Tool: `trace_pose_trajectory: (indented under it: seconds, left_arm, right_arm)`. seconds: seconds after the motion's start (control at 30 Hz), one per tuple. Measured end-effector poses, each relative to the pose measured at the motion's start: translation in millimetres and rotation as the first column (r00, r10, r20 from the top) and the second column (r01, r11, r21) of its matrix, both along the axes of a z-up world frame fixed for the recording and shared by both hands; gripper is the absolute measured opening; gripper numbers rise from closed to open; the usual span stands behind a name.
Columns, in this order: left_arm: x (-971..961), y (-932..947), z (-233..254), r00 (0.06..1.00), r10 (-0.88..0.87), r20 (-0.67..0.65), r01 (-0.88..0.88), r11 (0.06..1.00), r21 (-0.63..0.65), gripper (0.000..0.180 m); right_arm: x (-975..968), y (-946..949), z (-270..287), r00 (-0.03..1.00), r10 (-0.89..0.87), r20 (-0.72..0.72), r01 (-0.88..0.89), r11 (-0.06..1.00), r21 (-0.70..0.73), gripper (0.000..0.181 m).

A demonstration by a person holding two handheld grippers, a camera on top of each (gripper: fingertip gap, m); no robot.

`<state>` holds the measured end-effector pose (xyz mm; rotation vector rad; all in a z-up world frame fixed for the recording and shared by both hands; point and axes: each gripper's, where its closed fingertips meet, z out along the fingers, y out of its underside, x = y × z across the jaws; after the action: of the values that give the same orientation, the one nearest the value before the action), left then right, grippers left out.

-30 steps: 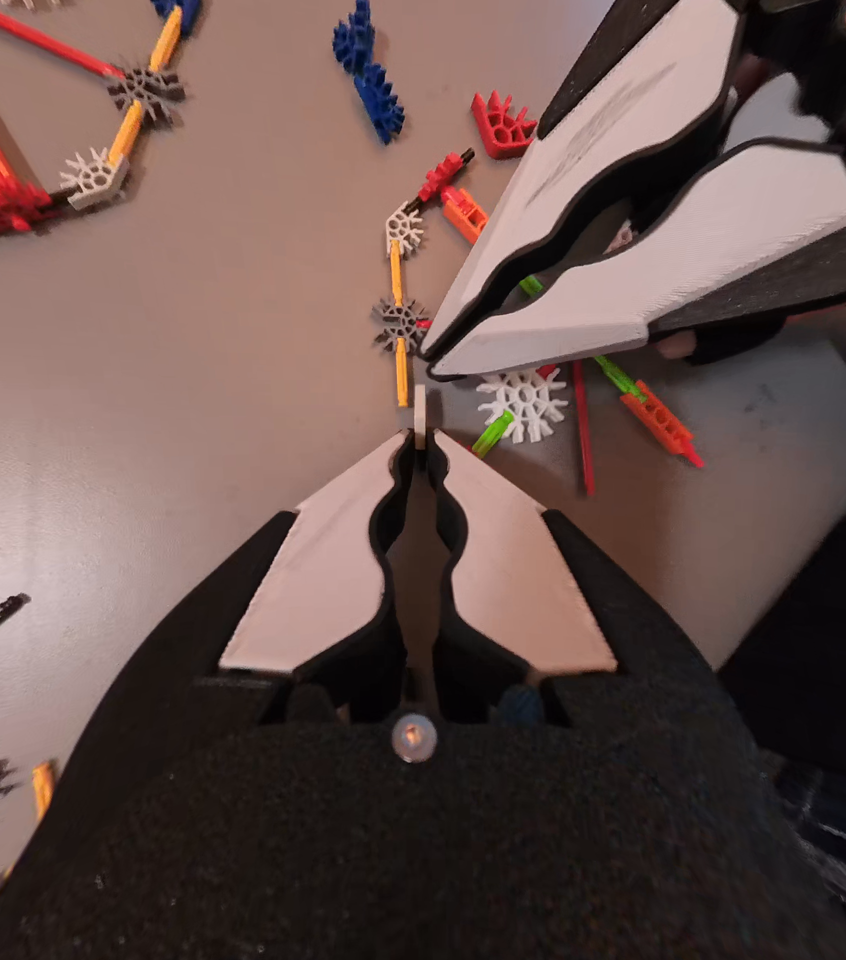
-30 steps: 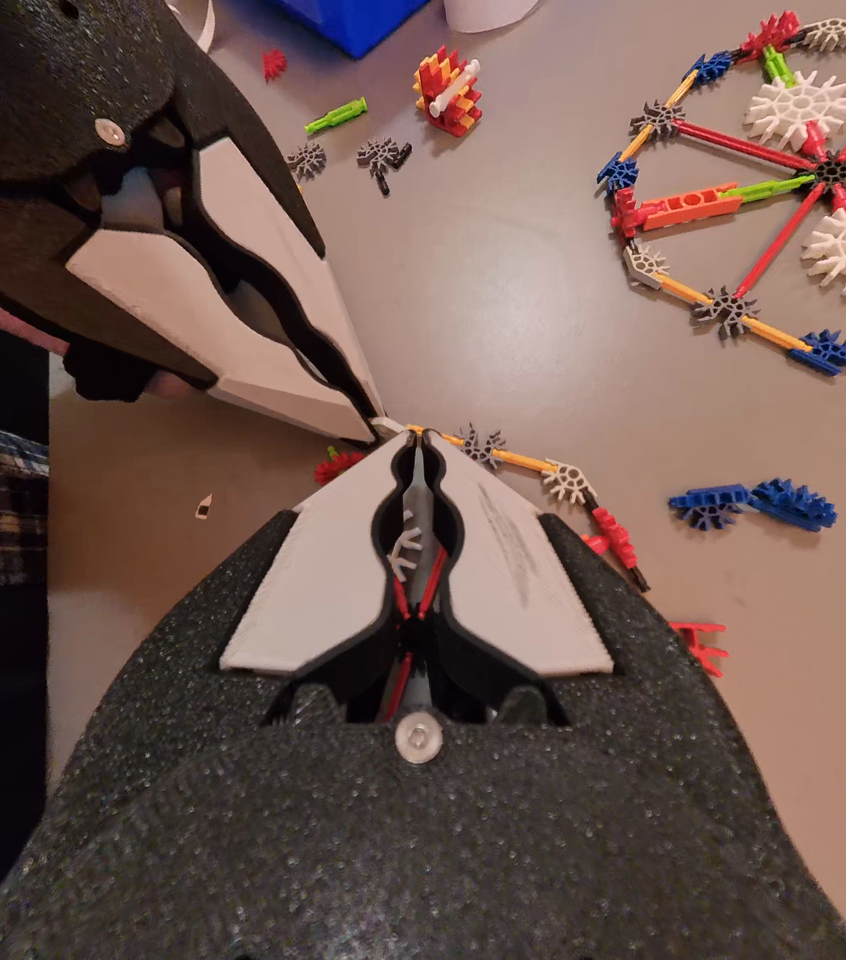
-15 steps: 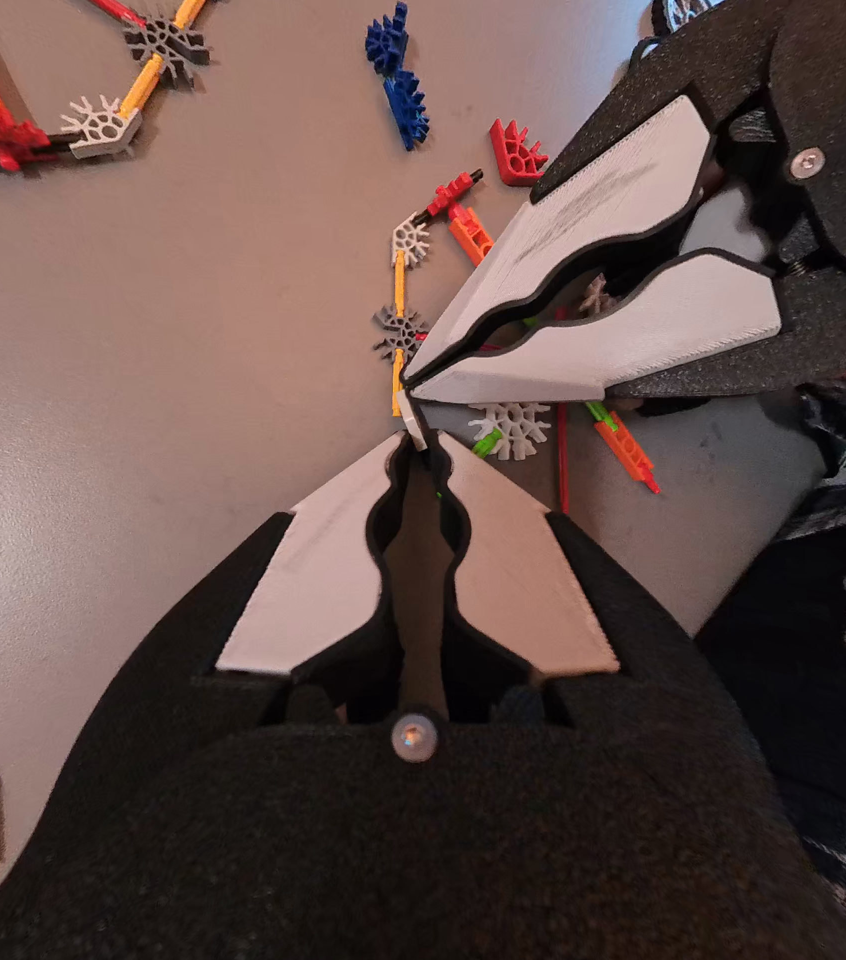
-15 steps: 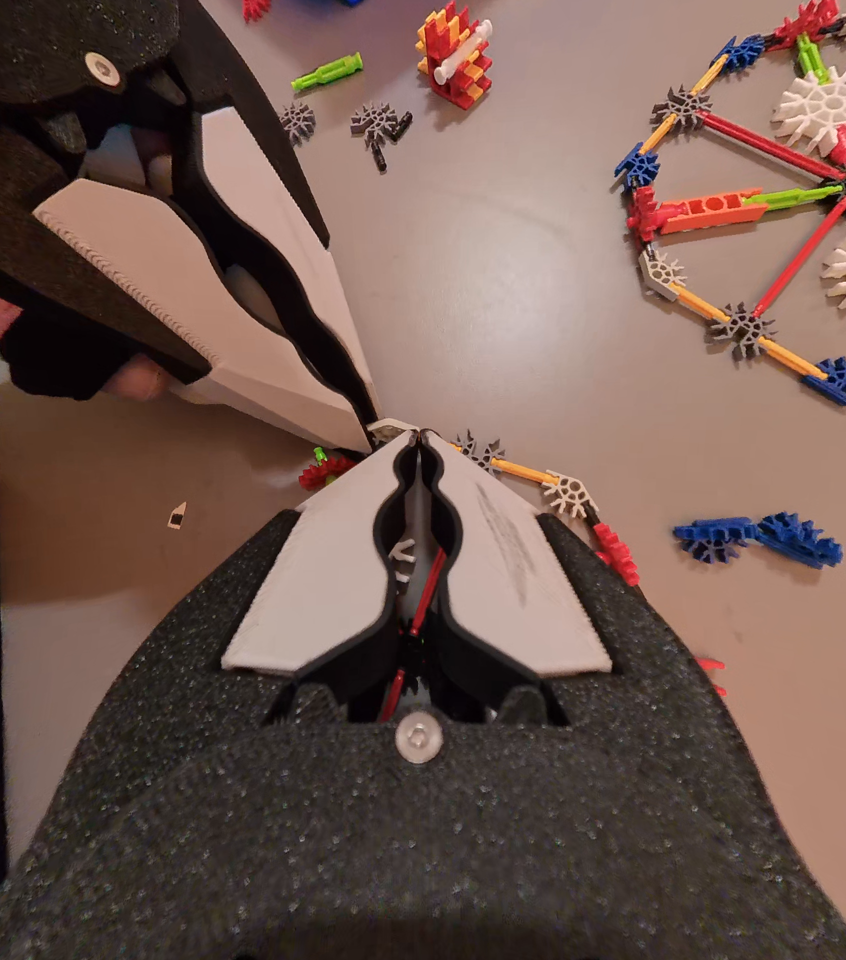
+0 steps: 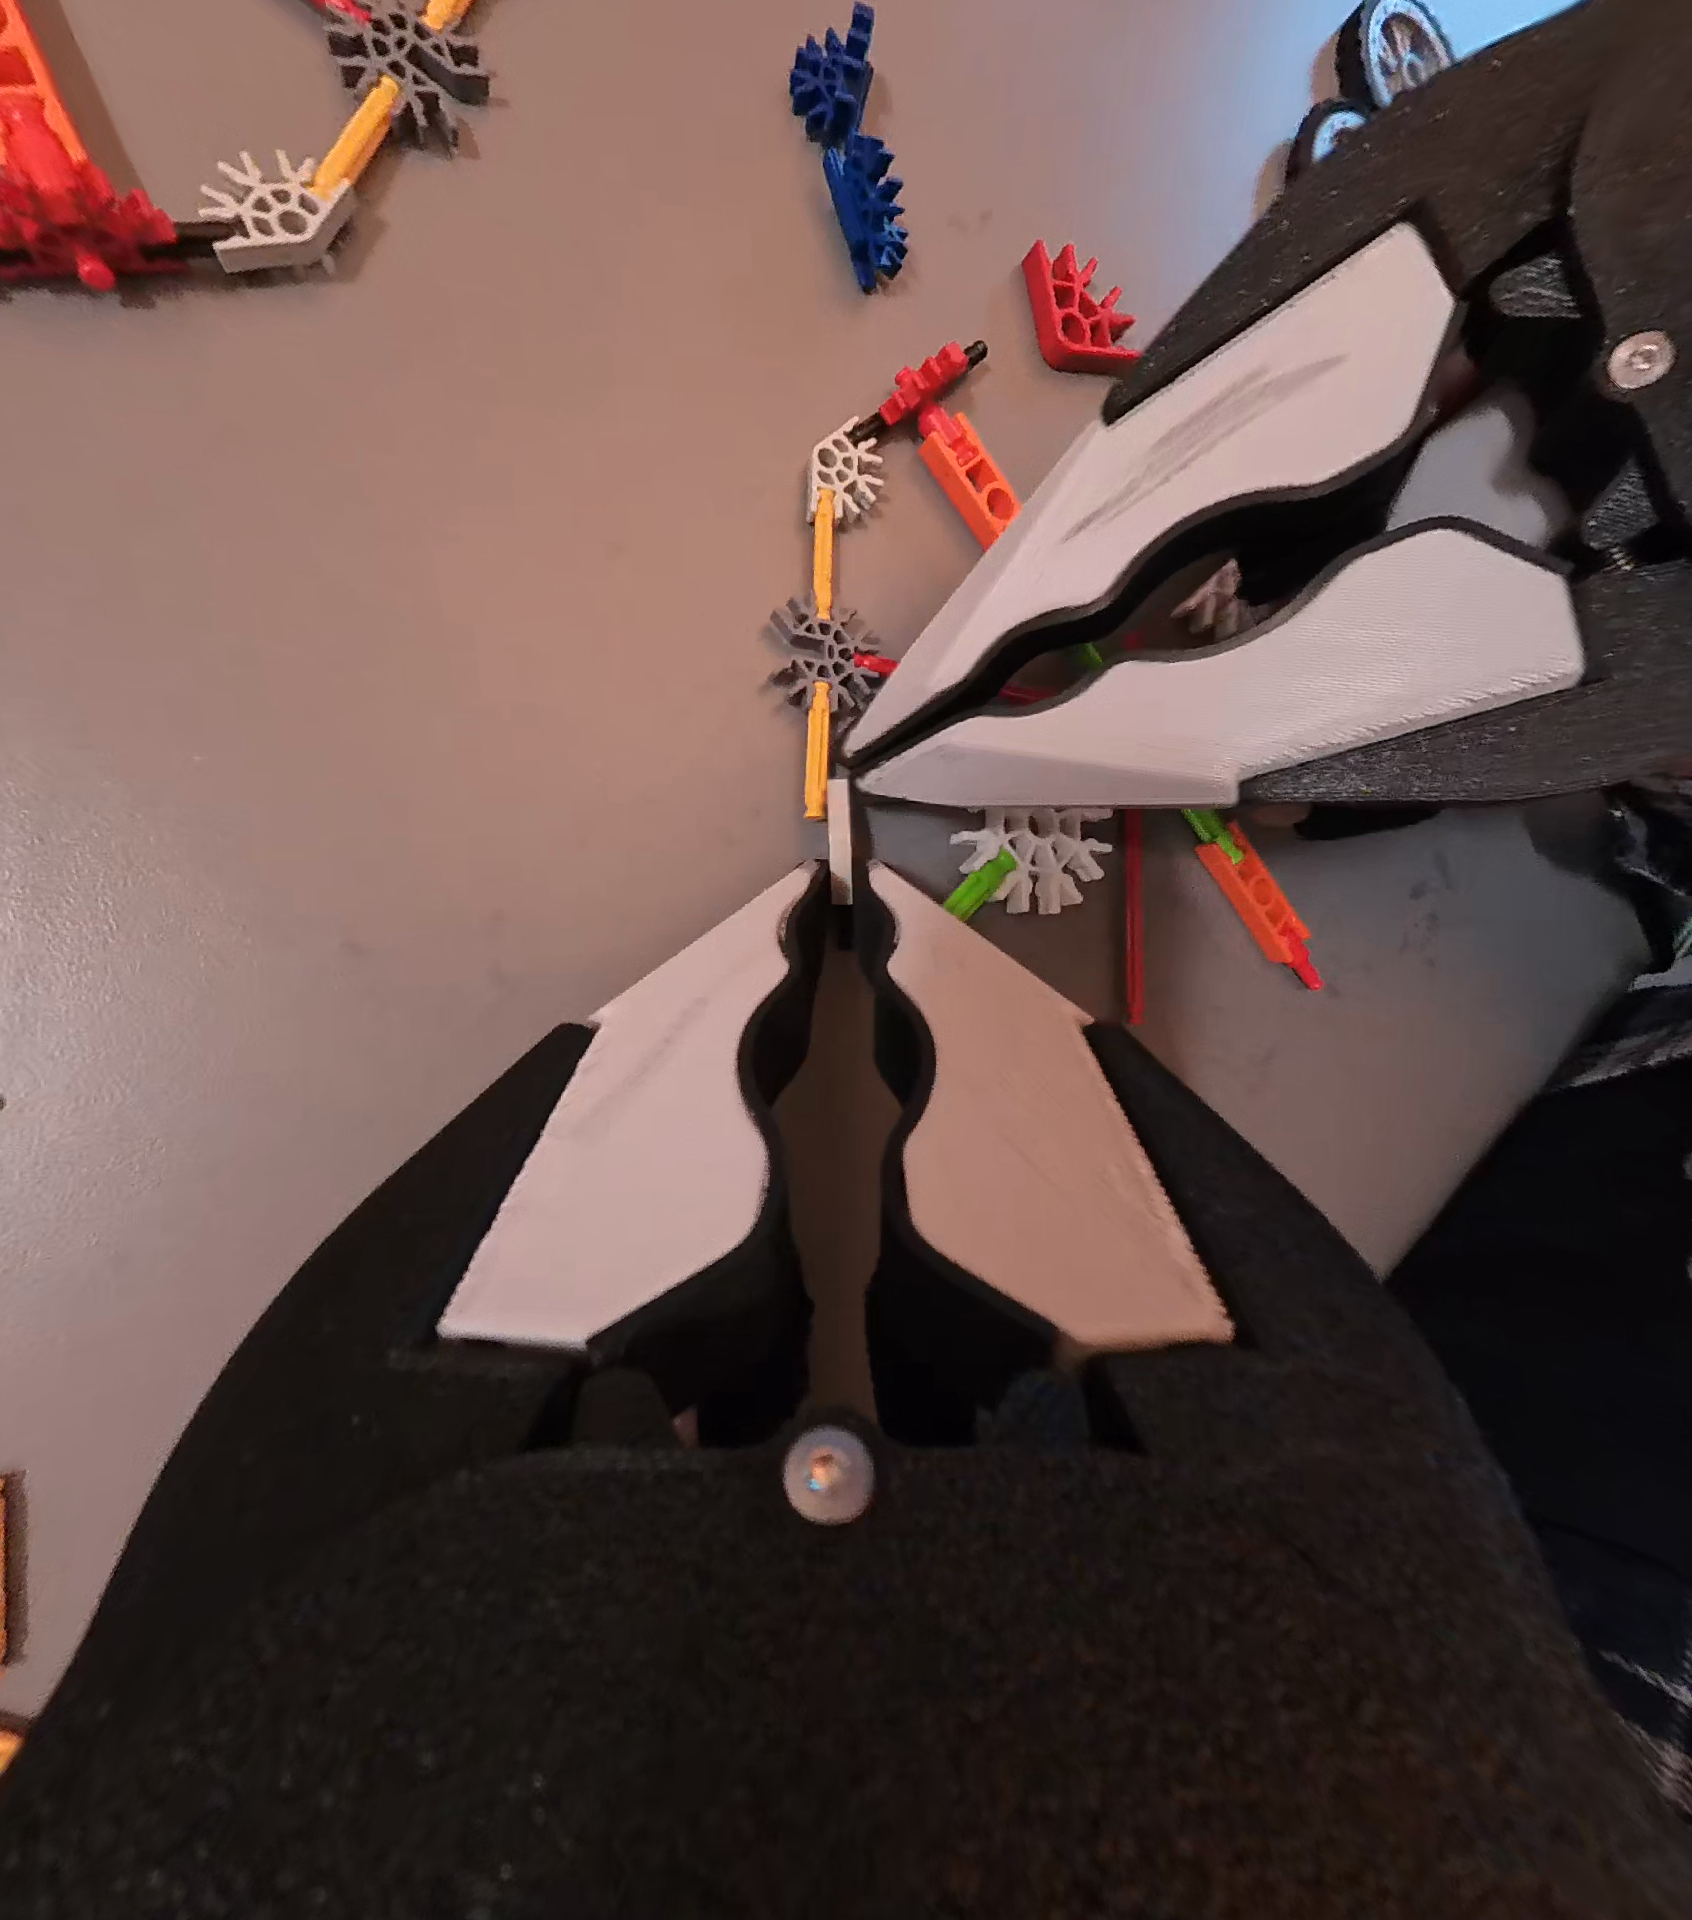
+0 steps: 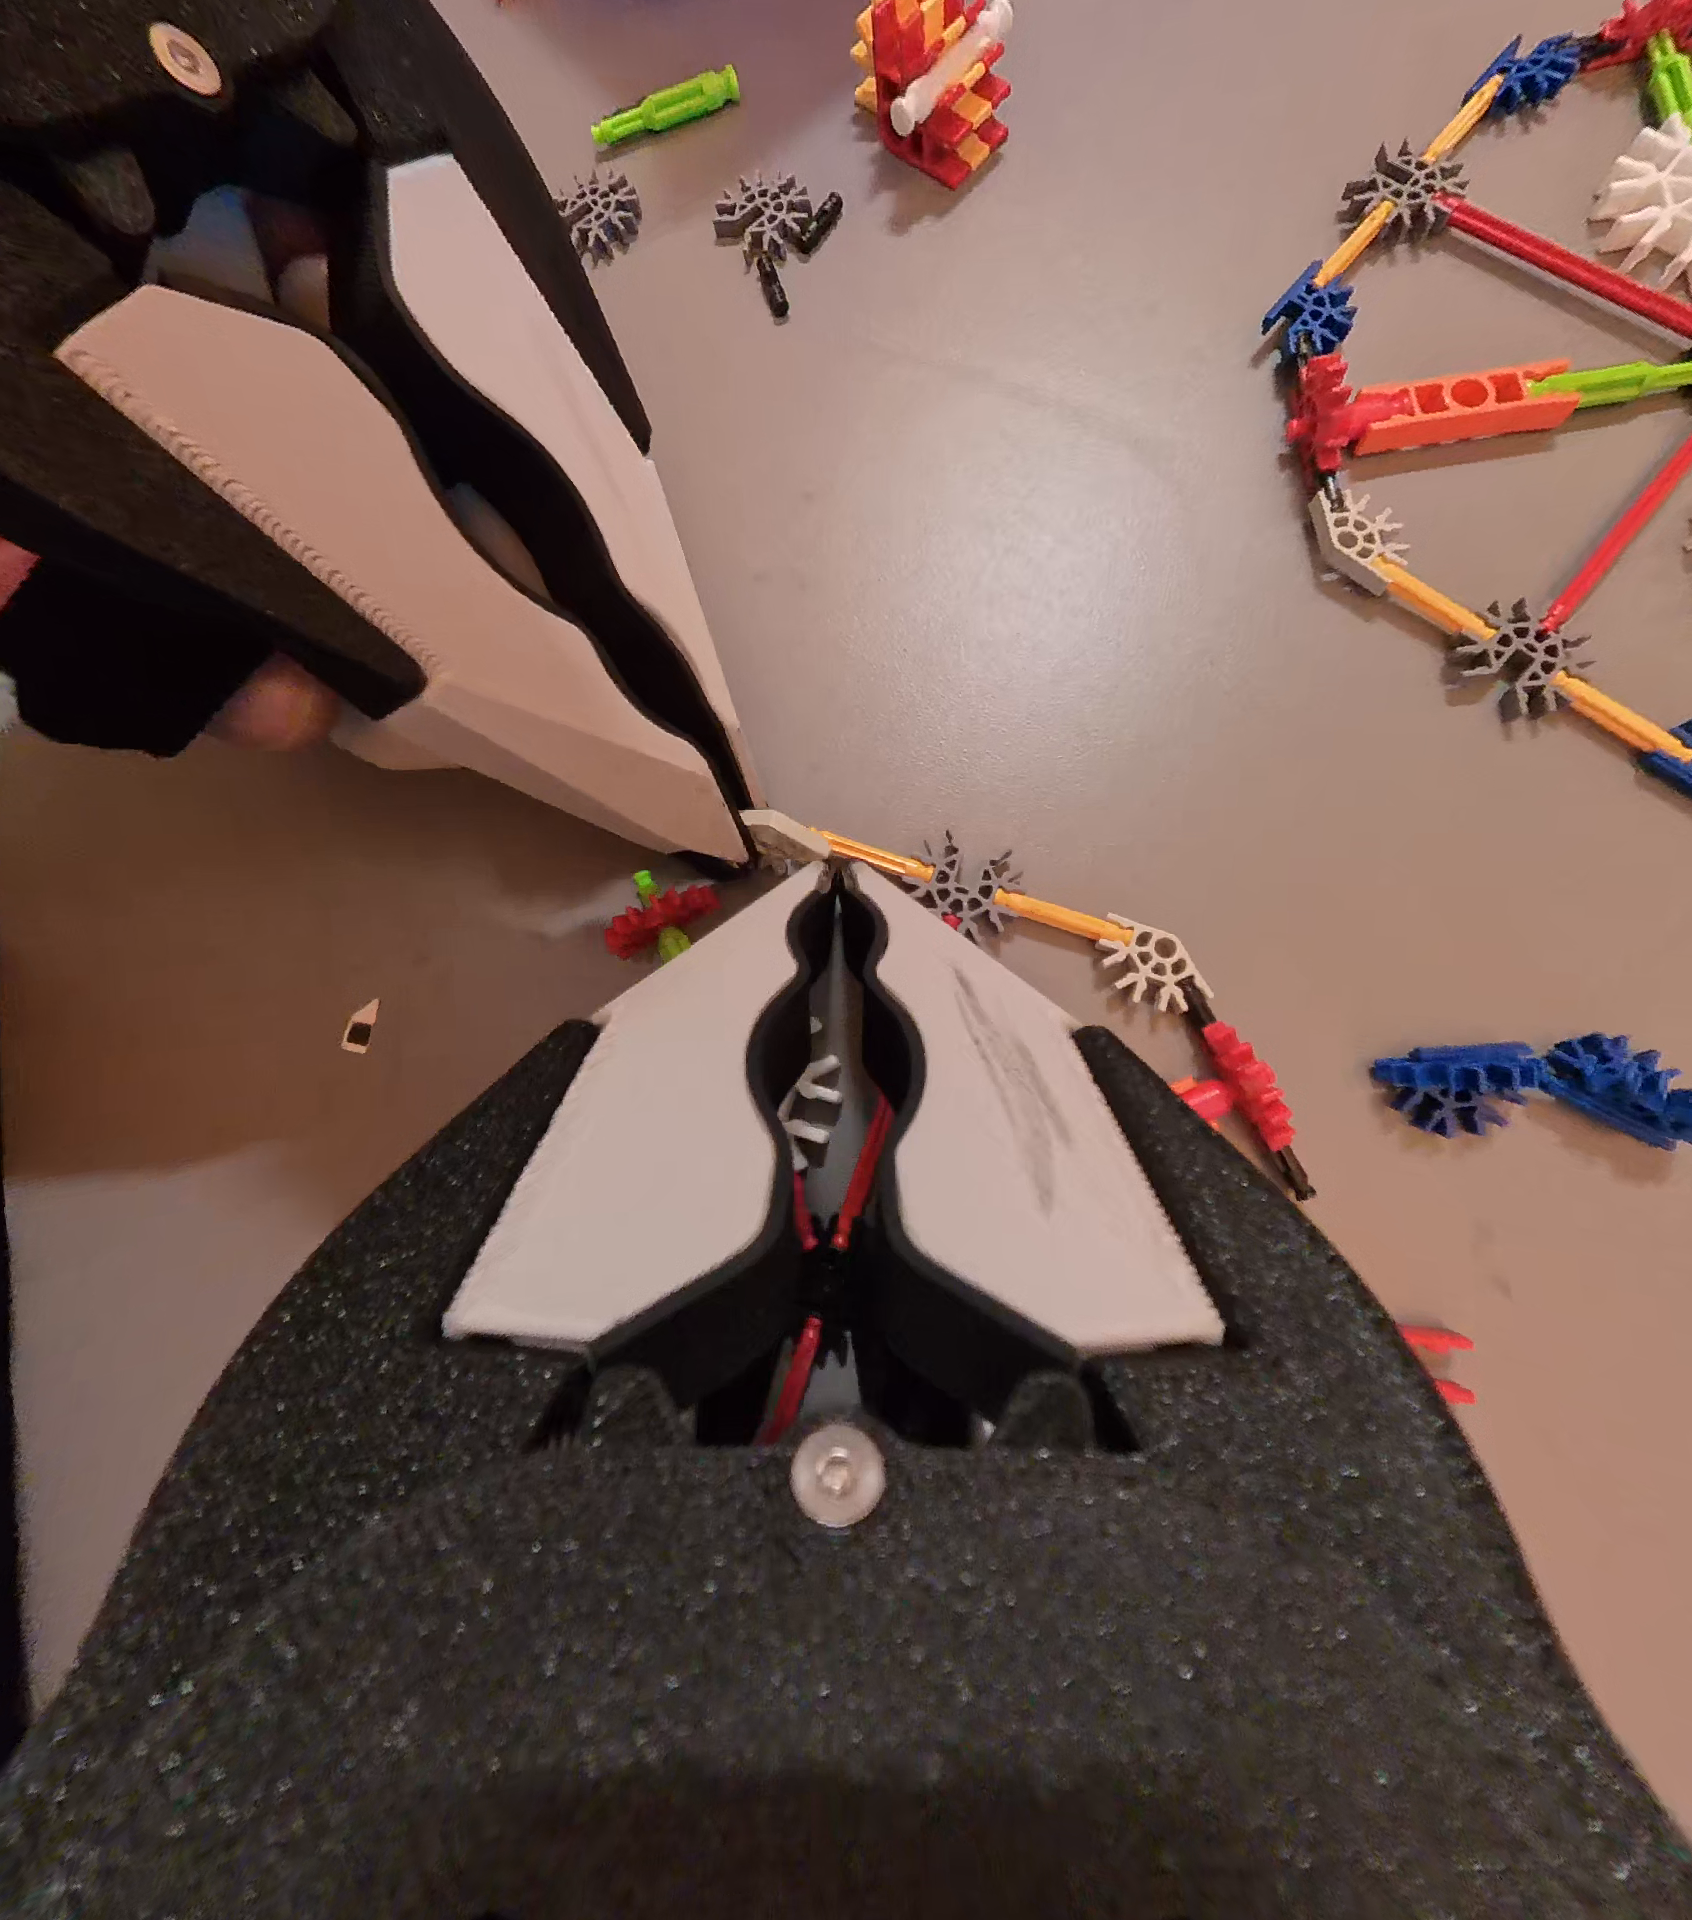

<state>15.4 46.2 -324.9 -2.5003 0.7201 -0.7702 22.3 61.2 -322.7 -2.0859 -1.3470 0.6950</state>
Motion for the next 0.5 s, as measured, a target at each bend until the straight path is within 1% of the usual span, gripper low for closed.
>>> trace_pose_trajectory:
  seconds: [0.13,0.37,0.5]
  left_arm:
    - [-0.7,1.6,0.1,0.999,0.021,0.025,-0.021,1.000,-0.020,0.002]
    - [-0.8,2.1,0.6,0.994,0.060,0.089,-0.052,0.994,-0.092,0.002]
    - [-0.5,2.6,1.1,0.991,0.074,0.109,-0.061,0.992,-0.112,0.003]
  right_arm:
    - [-0.9,0.8,2.7,1.000,0.002,-0.008,-0.002,1.000,-0.001,0.000]
    - [-7.0,2.5,7.1,1.000,0.013,-0.020,-0.013,1.000,0.012,0.000]
    - [-8.9,5.5,3.4,1.000,0.020,0.015,-0.020,1.000,0.016,0.000]
